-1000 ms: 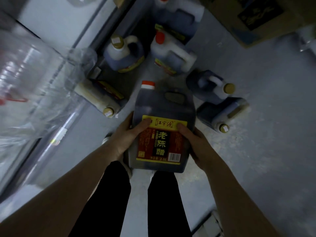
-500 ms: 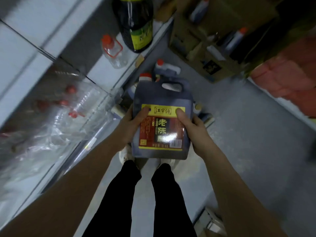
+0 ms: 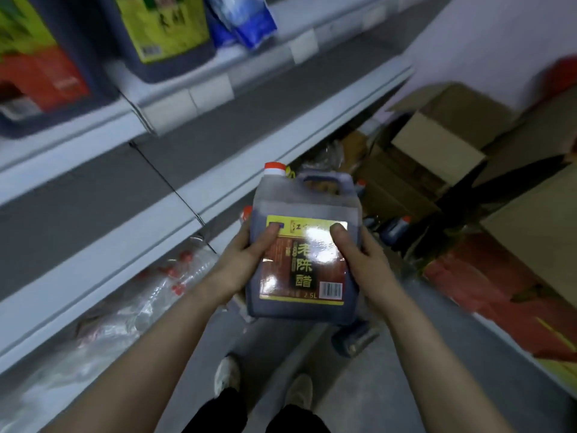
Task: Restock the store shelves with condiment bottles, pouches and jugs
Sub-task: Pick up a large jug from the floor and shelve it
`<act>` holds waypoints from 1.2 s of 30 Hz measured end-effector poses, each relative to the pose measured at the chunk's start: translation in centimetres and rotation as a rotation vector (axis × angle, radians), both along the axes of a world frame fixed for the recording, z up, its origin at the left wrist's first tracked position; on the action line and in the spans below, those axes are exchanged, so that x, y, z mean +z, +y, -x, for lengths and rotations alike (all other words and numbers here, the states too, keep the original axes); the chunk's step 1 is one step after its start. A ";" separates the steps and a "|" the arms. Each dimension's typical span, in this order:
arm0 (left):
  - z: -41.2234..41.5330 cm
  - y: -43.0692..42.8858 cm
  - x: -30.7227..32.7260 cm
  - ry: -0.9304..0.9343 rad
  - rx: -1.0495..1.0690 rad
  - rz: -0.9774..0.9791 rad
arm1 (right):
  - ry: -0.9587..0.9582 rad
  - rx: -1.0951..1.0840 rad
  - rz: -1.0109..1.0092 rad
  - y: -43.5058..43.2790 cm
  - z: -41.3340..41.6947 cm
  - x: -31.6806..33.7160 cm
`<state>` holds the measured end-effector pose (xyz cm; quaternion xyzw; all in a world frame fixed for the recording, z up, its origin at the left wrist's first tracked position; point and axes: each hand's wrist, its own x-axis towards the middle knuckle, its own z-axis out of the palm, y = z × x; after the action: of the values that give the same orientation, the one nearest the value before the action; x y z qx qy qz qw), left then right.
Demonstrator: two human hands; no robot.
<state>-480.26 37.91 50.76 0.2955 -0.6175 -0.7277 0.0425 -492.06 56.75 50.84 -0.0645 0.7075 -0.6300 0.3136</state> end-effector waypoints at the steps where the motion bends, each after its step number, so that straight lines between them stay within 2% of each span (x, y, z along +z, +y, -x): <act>1: 0.1 -0.2 1.5 0.026 -0.004 0.029 | 0.038 0.004 0.010 -0.3 0.2 1.5; 9: 0.1 -1.5 14.4 0.279 0.045 0.286 | 0.299 0.096 0.128 -2.7 1.8 14.6; 19: -1.5 -4.6 26.7 0.453 0.088 0.525 | 0.563 0.171 0.262 -6.8 2.1 26.7; 26: -2.7 -7.6 31.9 0.550 0.050 0.581 | 0.664 0.218 0.341 -9.9 1.6 31.3; 36: -2.7 -10.4 34.3 0.639 0.077 0.648 | 0.679 0.251 0.448 -13.9 3.0 33.3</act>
<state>-477.58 27.52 85.04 0.0504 -0.7576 -0.5498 0.3483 -495.04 42.84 84.17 -0.4206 0.6029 -0.6680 0.1152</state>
